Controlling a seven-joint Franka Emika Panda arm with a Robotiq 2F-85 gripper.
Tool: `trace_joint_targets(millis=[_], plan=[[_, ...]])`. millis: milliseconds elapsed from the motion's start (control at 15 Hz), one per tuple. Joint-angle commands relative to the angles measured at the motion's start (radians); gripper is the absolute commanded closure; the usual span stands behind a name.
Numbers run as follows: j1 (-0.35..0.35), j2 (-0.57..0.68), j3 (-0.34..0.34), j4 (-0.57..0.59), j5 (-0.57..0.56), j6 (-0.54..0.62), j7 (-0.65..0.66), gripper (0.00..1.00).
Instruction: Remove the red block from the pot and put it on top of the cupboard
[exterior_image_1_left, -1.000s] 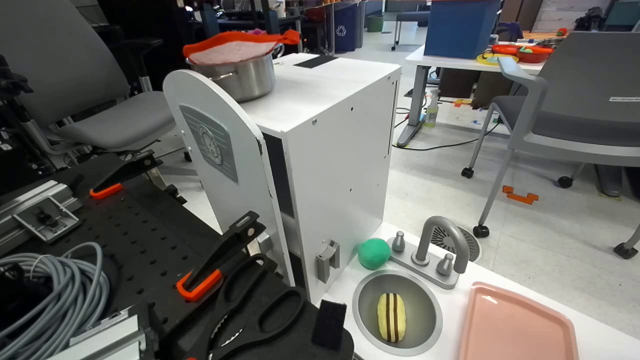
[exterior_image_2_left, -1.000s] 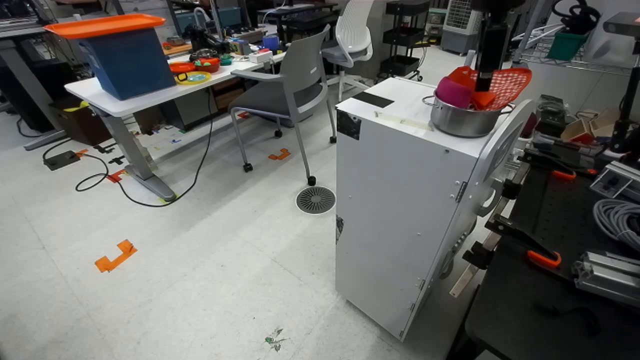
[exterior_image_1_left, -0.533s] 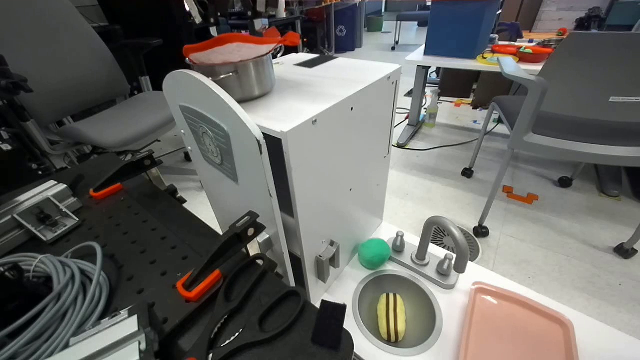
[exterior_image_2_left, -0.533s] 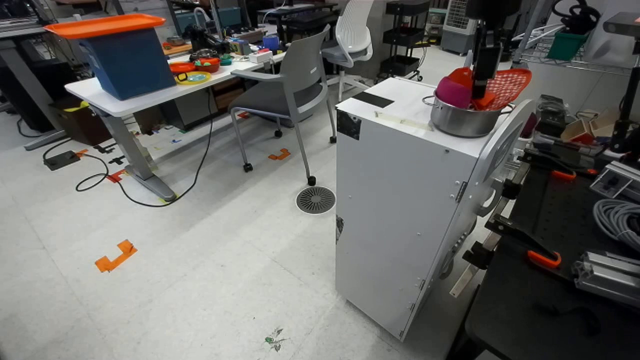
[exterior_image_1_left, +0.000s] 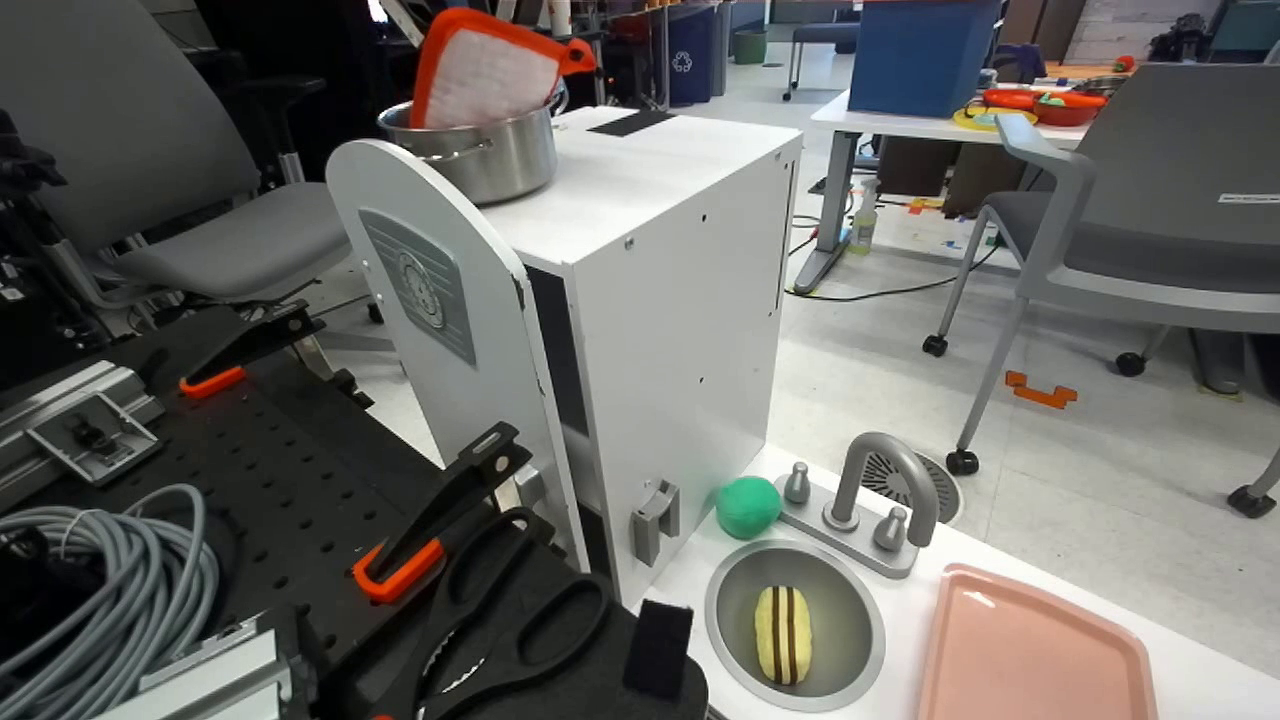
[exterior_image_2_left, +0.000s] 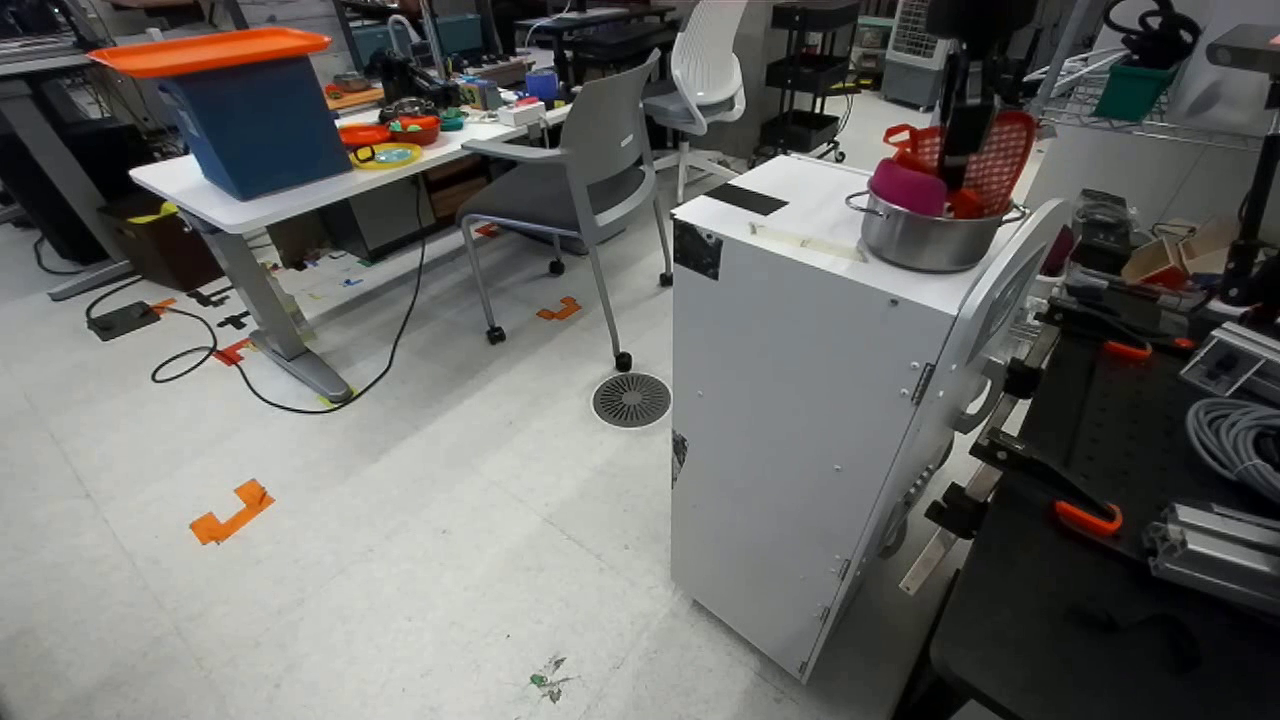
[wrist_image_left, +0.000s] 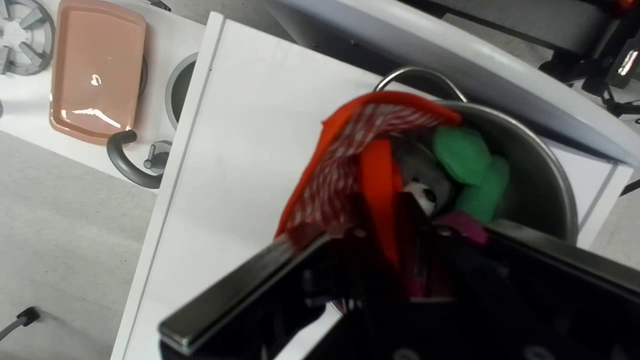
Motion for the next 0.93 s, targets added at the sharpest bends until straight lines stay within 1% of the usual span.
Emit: trace_joint_targets(millis=[0, 867], plan=[[0.006, 0.001, 0.004, 0.012, -0.016, 0.012, -0.006, 0.95], [0.038, -0.073, 0.043, 0.006, 0.025, 0.01, -0.015, 0.95]])
